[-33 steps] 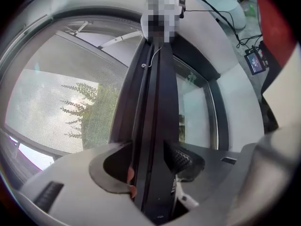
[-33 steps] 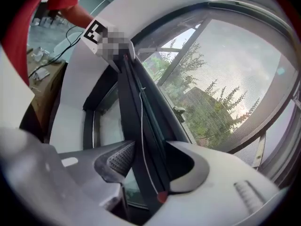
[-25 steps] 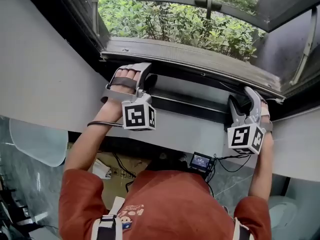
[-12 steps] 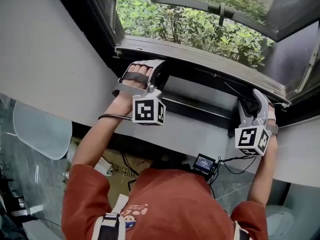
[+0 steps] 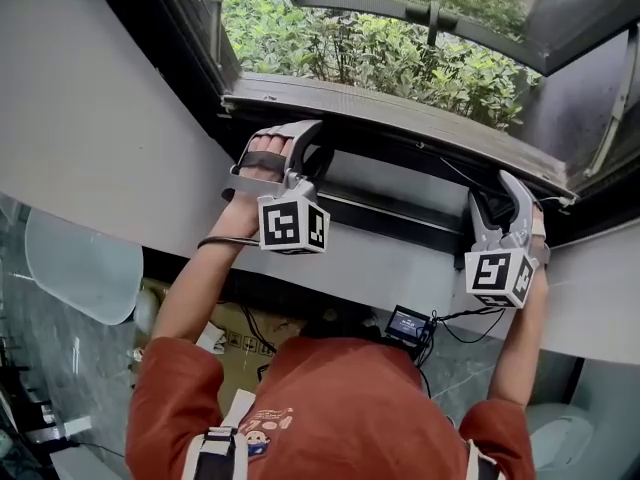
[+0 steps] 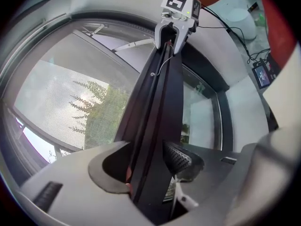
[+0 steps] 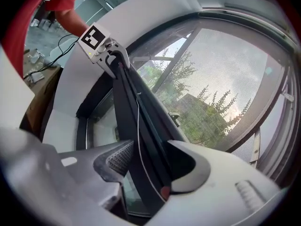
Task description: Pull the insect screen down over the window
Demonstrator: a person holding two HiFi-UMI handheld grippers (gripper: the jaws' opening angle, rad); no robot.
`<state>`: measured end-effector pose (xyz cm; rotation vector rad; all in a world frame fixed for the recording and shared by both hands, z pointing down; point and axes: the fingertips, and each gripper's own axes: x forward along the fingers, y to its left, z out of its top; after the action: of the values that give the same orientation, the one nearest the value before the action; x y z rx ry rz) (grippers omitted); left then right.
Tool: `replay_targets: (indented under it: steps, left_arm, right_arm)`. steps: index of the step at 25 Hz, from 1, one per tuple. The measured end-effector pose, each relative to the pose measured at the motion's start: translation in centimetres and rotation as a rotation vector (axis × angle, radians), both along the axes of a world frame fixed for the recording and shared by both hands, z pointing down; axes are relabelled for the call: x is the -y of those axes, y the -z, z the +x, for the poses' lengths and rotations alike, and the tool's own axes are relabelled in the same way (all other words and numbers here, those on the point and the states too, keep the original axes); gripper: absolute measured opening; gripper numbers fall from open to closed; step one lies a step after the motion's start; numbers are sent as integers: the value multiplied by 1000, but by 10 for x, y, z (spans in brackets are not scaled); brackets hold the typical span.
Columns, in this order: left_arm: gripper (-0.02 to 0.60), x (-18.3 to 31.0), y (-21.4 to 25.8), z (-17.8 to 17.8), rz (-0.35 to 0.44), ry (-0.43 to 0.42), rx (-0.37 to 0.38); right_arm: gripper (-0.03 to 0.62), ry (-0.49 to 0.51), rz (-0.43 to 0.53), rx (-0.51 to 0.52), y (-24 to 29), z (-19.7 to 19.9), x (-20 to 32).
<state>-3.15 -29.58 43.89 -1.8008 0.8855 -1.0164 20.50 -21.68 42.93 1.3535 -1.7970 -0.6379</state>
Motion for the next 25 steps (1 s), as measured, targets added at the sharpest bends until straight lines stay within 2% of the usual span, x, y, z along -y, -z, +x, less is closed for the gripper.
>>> replay_targets:
  steps: [6, 9, 18, 20, 25]
  left_arm:
    - [204, -17, 1, 6, -28, 10, -122]
    - [204, -26, -2, 5, -59, 28, -207]
    - [204, -59, -28, -1, -204, 85, -381]
    - [204, -68, -31, -2, -246, 92, -442]
    - [204, -90, -35, -3, -372, 92, -657]
  right_arm:
    - [229, -3, 28, 107, 6, -7, -13]
    - [229, -8, 31, 167, 6, -10, -21]
    - [229, -25, -25, 376, -20, -23, -50]
    - [229, -22, -37, 434, -24, -29, -58]
    - [227, -15, -61, 565, -31, -43, -74]
